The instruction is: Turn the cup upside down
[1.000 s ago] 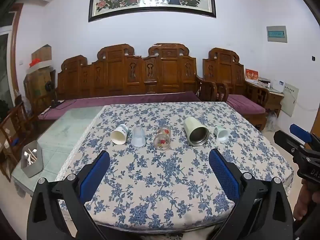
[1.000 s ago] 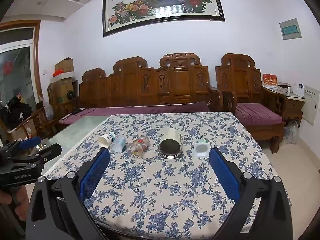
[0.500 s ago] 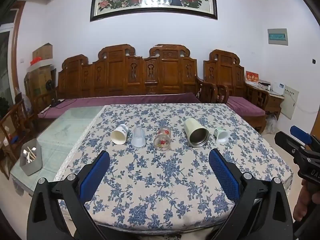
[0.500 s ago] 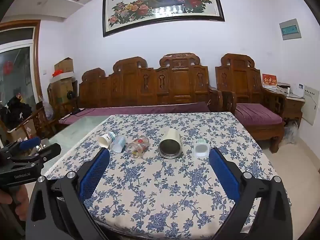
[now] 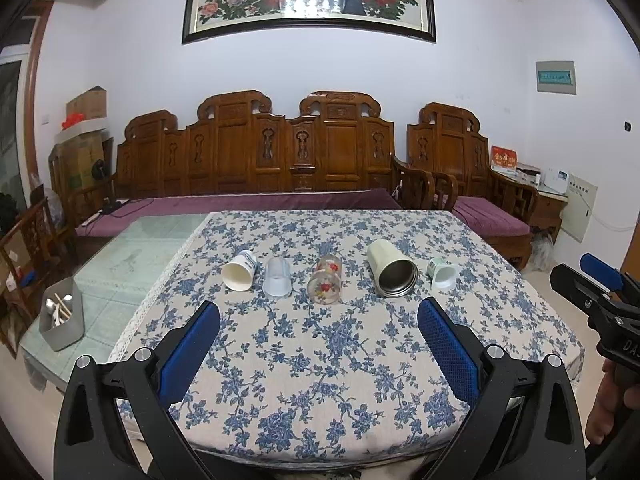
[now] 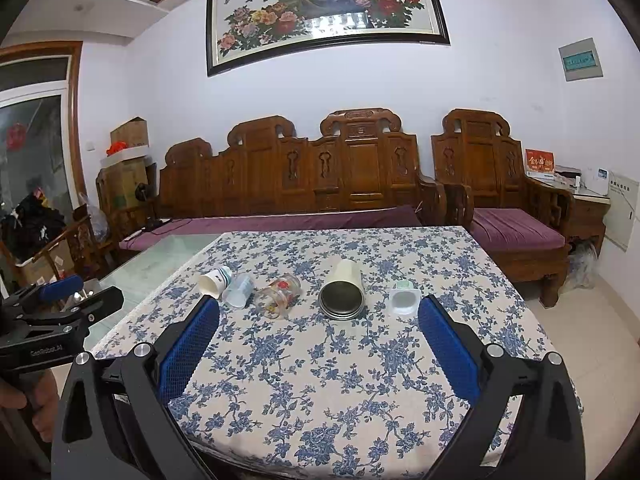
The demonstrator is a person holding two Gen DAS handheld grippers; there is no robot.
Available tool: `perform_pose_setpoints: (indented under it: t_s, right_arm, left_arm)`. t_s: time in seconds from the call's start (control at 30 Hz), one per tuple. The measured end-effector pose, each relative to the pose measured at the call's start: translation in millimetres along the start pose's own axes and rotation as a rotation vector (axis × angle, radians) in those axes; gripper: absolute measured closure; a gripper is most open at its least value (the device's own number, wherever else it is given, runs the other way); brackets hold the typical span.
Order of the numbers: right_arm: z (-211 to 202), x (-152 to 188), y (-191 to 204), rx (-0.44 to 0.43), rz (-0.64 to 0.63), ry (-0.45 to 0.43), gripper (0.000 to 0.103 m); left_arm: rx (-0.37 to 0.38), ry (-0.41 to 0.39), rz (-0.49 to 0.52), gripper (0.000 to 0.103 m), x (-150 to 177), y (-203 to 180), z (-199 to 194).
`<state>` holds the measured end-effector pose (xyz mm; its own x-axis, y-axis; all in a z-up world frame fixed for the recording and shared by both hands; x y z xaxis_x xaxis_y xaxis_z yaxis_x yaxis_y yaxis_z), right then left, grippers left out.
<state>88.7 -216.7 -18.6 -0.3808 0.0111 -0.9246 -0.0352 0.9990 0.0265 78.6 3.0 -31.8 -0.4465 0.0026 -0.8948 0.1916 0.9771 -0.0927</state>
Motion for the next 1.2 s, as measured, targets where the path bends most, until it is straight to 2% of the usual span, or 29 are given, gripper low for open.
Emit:
perform_pose_setpoints:
  t_s: [1.2]
  right_arm:
    - [-1.5, -1.1, 2.9, -0.006, 0.003, 0.001, 0.003]
  left_arm:
    - [0.006, -0.005, -0.003, 0.008, -1.1, -2.2, -0.4]
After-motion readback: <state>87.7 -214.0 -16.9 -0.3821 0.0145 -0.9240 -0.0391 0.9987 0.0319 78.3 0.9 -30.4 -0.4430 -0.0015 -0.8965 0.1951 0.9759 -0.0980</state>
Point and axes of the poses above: each gripper's, at about its wrist camera, not at the fingertips, and z roughly the way its jaws point, y to its left, x to its underside, the point moved 9 cm from there along z, roughly the way its jaws point, and after that the axes turned 12 degrees about x, right-handed, at the moved point
